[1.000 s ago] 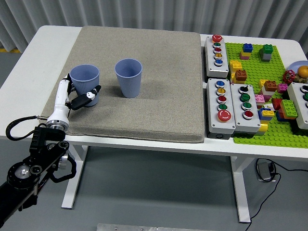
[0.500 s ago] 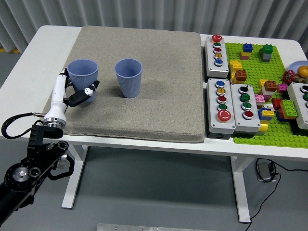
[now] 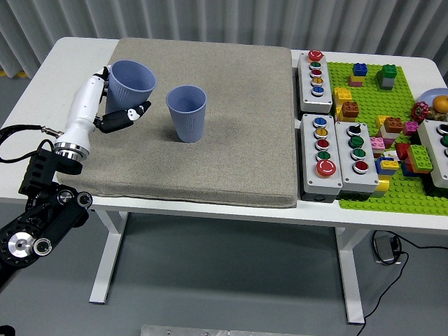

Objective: Pick cup pour cup place

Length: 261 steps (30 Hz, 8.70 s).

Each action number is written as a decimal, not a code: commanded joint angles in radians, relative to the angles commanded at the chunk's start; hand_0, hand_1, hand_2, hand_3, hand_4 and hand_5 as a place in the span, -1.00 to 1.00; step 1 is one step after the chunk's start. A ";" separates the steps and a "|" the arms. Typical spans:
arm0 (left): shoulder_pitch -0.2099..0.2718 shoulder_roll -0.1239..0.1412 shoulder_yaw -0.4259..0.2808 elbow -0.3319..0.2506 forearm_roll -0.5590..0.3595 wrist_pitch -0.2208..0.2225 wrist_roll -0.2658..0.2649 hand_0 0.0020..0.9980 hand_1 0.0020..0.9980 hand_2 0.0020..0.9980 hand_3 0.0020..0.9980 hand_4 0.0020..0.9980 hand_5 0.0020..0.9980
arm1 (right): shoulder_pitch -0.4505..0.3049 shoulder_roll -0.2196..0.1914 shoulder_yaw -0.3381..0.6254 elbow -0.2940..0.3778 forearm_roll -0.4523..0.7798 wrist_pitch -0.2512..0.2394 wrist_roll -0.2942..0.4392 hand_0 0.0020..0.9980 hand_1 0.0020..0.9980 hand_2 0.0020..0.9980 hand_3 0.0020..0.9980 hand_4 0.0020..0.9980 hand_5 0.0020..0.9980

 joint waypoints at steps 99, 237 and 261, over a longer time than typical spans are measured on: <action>-0.373 0.192 0.443 0.080 0.487 -0.095 0.147 -0.11 -0.07 -0.02 -0.03 0.39 -0.74 | 0.019 -0.013 -0.036 0.000 0.054 -0.012 0.005 0.34 0.12 -0.01 0.07 -0.90 -0.19; 0.086 -0.184 0.108 0.123 -0.870 0.279 -0.629 0.01 0.05 0.05 0.01 0.40 -0.62 | -0.005 -0.005 -0.023 0.001 0.044 -0.013 0.011 0.34 0.12 -0.01 0.07 -0.88 -0.18; 0.015 -0.187 0.233 0.367 -1.022 0.279 -0.632 0.09 0.13 0.14 0.03 0.40 -0.60 | -0.006 0.001 -0.023 0.002 0.035 -0.018 0.008 0.34 0.12 -0.01 0.07 -0.88 -0.16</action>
